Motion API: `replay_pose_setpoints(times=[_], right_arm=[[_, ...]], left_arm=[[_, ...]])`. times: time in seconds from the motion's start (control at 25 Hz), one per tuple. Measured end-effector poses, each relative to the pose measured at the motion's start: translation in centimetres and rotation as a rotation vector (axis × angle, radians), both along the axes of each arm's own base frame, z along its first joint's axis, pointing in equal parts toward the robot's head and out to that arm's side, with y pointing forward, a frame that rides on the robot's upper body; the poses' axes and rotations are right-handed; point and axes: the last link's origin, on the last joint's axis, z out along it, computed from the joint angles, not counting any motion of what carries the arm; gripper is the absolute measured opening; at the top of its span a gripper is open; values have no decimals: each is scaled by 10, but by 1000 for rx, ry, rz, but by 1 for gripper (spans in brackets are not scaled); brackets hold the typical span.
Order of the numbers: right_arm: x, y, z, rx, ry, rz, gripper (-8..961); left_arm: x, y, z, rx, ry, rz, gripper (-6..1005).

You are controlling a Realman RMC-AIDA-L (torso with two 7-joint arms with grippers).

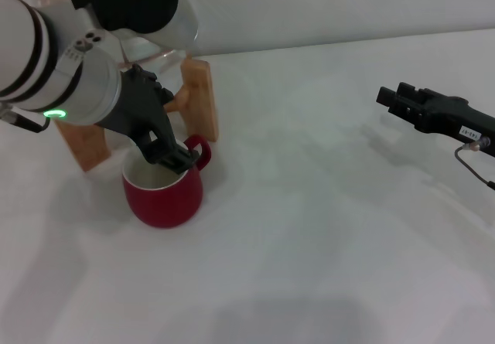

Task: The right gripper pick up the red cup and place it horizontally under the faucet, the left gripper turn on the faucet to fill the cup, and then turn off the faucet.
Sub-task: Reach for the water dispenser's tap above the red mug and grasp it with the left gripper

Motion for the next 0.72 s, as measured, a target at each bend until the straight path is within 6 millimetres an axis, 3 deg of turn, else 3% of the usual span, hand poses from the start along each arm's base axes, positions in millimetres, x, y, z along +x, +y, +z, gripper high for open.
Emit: replay_pose_setpoints(times=[0.44,0.72], right_arm=[[0,2,-1,-4,1,-3,514],[3,2,3,10,3,-13,514]], left_arm=[[10,2,4,37,-8,-39,876],[13,-7,6,51,-2,-77,876]])
